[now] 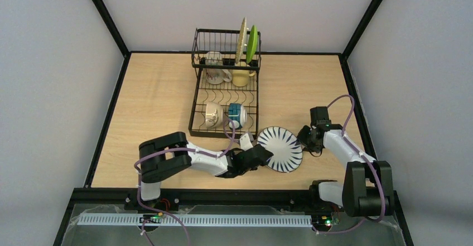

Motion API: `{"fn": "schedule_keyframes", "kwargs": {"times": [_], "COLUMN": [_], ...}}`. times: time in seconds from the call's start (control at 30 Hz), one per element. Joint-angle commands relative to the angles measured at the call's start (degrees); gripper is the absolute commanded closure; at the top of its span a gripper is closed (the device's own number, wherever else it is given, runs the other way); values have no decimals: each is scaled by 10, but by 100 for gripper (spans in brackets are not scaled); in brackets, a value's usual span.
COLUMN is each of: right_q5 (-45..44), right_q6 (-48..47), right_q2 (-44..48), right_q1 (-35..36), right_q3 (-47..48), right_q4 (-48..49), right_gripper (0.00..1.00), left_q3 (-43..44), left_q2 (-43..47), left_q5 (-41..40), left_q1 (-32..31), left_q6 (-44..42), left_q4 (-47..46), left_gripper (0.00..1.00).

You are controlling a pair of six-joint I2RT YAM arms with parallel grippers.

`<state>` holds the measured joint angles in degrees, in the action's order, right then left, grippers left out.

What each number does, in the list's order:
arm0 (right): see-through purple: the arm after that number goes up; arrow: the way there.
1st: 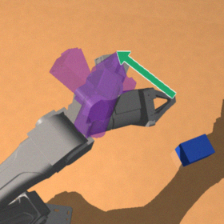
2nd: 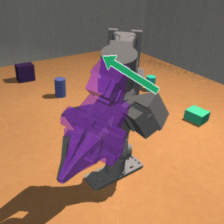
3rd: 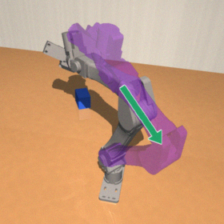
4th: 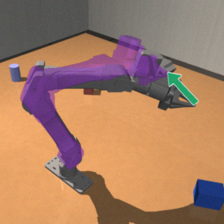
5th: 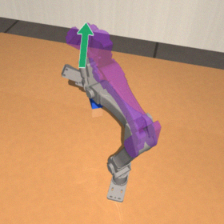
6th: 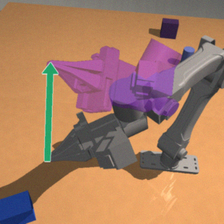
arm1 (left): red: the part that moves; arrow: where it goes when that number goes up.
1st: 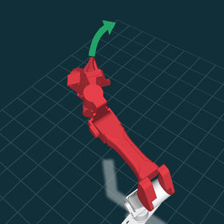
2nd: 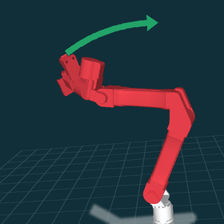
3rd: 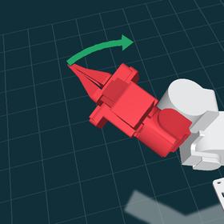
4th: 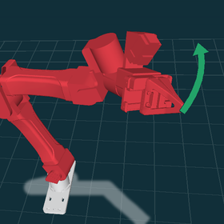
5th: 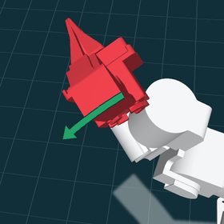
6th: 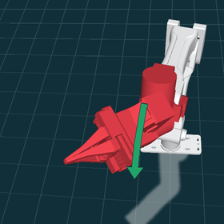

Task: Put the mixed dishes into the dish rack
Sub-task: Grab the plate from the center of the board.

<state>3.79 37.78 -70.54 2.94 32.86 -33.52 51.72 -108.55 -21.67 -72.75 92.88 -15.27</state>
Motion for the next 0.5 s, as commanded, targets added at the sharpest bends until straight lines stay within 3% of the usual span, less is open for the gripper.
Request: {"fn": "schedule_keyframes", "kwargs": {"times": [0.0, 0.13, 0.4, 0.47], "right_q5": [38, 35, 9, 3], "right_q6": [12, 17, 35, 43], "right_q2": [12, 16, 54, 66], "right_q1": [4, 4, 4, 3], "right_q3": [-1, -1, 2, 4], "right_q4": [-20, -18, -32, -37], "right_gripper": [27, 27, 27, 27], "left_q3": [-13, -16, -19, -18], "left_q2": [-15, -4, -1, 0], "left_q5": [-29, -27, -4, 2], "left_q1": [-5, -8, -11, -12], "left_q6": [-23, -31, -56, -65], "left_q4": [91, 96, 97, 97], "left_gripper": [60, 76, 98, 98]}}
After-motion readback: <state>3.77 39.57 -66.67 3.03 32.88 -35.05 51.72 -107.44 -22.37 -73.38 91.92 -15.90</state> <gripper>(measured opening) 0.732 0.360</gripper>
